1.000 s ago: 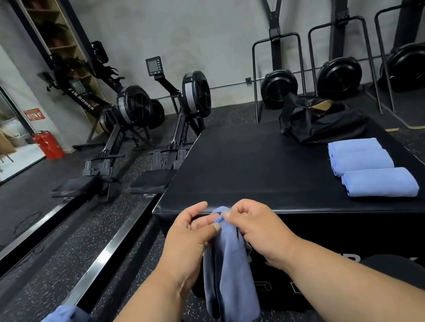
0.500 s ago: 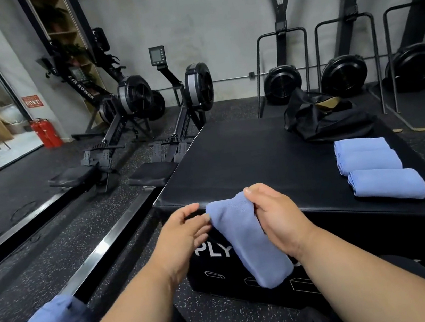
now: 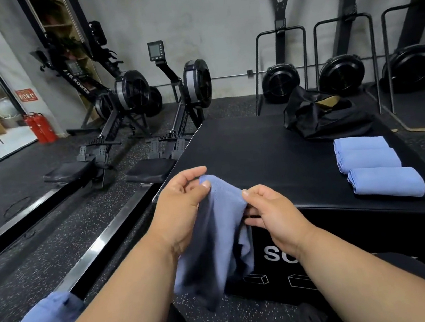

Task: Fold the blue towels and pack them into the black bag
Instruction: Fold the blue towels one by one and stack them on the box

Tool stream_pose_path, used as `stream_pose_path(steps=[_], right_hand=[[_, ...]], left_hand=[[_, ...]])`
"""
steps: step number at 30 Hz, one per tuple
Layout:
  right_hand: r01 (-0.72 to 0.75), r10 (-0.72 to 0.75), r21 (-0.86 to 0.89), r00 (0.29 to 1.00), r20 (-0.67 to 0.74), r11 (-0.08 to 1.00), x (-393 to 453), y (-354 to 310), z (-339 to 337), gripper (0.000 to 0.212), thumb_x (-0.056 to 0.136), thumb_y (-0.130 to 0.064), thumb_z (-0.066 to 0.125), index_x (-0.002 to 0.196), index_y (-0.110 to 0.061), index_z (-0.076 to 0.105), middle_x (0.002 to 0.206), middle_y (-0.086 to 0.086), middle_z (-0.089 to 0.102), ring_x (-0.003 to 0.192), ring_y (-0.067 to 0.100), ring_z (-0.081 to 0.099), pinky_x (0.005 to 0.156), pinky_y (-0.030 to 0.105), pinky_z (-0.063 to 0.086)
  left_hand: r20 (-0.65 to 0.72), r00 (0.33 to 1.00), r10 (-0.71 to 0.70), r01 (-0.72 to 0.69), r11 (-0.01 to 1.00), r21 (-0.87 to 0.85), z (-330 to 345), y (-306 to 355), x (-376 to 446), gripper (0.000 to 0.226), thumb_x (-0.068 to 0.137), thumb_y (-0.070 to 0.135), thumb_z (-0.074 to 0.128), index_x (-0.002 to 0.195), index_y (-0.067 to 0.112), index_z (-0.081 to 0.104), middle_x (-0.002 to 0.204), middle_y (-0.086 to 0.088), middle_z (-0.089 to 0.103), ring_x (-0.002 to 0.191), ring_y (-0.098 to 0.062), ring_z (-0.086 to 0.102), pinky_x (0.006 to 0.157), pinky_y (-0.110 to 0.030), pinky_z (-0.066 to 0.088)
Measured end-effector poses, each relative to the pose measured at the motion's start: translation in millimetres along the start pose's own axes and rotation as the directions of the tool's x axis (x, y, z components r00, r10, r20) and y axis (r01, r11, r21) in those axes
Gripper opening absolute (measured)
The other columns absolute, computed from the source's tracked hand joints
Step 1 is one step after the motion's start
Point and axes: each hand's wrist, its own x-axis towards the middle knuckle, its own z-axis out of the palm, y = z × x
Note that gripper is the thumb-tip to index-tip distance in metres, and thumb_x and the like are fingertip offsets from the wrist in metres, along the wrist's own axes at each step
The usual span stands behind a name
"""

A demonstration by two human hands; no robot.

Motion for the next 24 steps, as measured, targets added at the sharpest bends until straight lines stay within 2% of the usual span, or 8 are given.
stream_pose_path(steps=[4, 6, 9, 14, 16, 19, 21, 24], right_hand=[[-0.027, 0.028, 0.037, 0.999, -0.029, 0.999, 3.3, 3.2, 6.2, 0.009, 0.102, -0.028, 0.061, 0.096, -0.023, 0.064, 0.096, -0.006, 0.068, 0.095, 0.013, 0.060, 0.090, 0.035, 0.048], [-0.072, 0.071, -0.014, 0.997, -0.044, 0.997, 3.9, 8.2, 9.2, 0.006, 0.101, -0.024, 0.061, 0.105, -0.022, 0.065, 0.098, -0.003, 0.065, 0.095, 0.015, 0.057, 0.084, 0.032, 0.045], [-0.162, 0.159, -0.055, 0.986, -0.055, 0.985, 1.8, 16.2, 13.5, 0.027, 0.101, -0.017, 0.058, 0.126, -0.028, 0.060, 0.109, -0.002, 0.067, 0.098, 0.013, 0.059, 0.078, 0.027, 0.046], [-0.276, 0.275, -0.088, 0.961, -0.024, 0.957, 3.2, 27.8, 16.3, 0.056, 0.103, -0.035, 0.057, 0.155, -0.039, 0.037, 0.132, -0.004, 0.064, 0.118, 0.013, 0.062, 0.103, 0.039, 0.047], [-0.298, 0.298, 0.008, 0.955, 0.012, 0.955, 7.7, 32.8, 17.6, 0.065, 0.104, -0.035, 0.054, 0.162, -0.041, 0.025, 0.143, 0.007, 0.062, 0.124, 0.021, 0.064, 0.114, 0.047, 0.045], [-0.320, 0.303, 0.174, 0.945, 0.120, 0.931, 11.7, 37.0, 25.0, 0.071, 0.107, -0.033, 0.048, 0.166, -0.044, 0.011, 0.151, 0.018, 0.056, 0.132, 0.032, 0.061, 0.118, 0.052, 0.042], [-0.305, 0.272, 0.234, 0.948, 0.164, 0.923, 12.6, 35.9, 31.7, 0.067, 0.108, -0.030, 0.041, 0.165, -0.044, 0.008, 0.148, 0.019, 0.059, 0.131, 0.035, 0.062, 0.120, 0.054, 0.038], [-0.288, 0.247, 0.244, 0.951, 0.186, 0.926, 11.9, 31.0, 38.9, 0.061, 0.108, -0.025, 0.037, 0.164, -0.039, 0.017, 0.131, 0.013, 0.073, 0.125, 0.036, 0.067, 0.120, 0.055, 0.038]], left_hand=[[-0.012, 0.998, 0.054, -0.054, 0.999, -0.009, -1.3, 22.6, 3.9, 0.029, 0.094, 0.004, 0.069, 0.114, 0.025, 0.076, 0.094, 0.002, 0.069, 0.096, -0.019, 0.059, 0.090, -0.037, 0.046], [-0.010, 0.997, 0.079, -0.079, 0.997, -0.008, -5.0, 37.8, 6.2, 0.033, 0.100, -0.001, 0.060, 0.117, 0.024, 0.073, 0.087, 0.008, 0.069, 0.087, -0.016, 0.059, 0.081, -0.031, 0.047], [-0.023, 0.994, 0.111, -0.111, 0.994, -0.014, -10.0, 61.5, 6.9, 0.034, 0.102, -0.002, 0.056, 0.116, 0.025, 0.071, 0.079, 0.014, 0.068, 0.074, -0.008, 0.058, 0.068, -0.025, 0.044], [0.020, 0.995, 0.098, -0.097, 0.993, -0.071, -22.0, 84.5, 6.1, 0.039, 0.101, -0.001, 0.052, 0.126, 0.023, 0.069, 0.081, 0.008, 0.067, 0.065, -0.005, 0.062, 0.070, -0.025, 0.046], [0.005, 0.997, 0.071, -0.071, 0.996, -0.055, -27.3, 85.4, 6.8, 0.040, 0.099, 0.000, 0.051, 0.125, 0.023, 0.072, 0.075, 0.005, 0.058, 0.057, -0.006, 0.049, 0.067, -0.026, 0.035], [-0.026, 0.998, 0.050, -0.051, 0.997, -0.050, -31.9, 82.9, 5.5, 0.041, 0.095, -0.001, 0.050, 0.120, 0.021, 0.074, 0.069, 0.005, 0.046, 0.056, -0.009, 0.030, 0.064, -0.027, 0.023], [-0.031, 0.999, 0.039, -0.040, 0.998, -0.044, -33.7, 80.8, 3.1, 0.042, 0.095, -0.001, 0.048, 0.118, 0.021, 0.075, 0.069, 0.004, 0.040, 0.056, -0.010, 0.026, 0.062, -0.028, 0.019], [-0.040, 0.999, 0.022, -0.023, 0.999, -0.026, -37.1, 78.7, 0.2, 0.044, 0.096, -0.003, 0.045, 0.122, 0.019, 0.072, 0.067, 0.005, 0.039, 0.054, -0.009, 0.025, 0.055, -0.025, 0.019]])
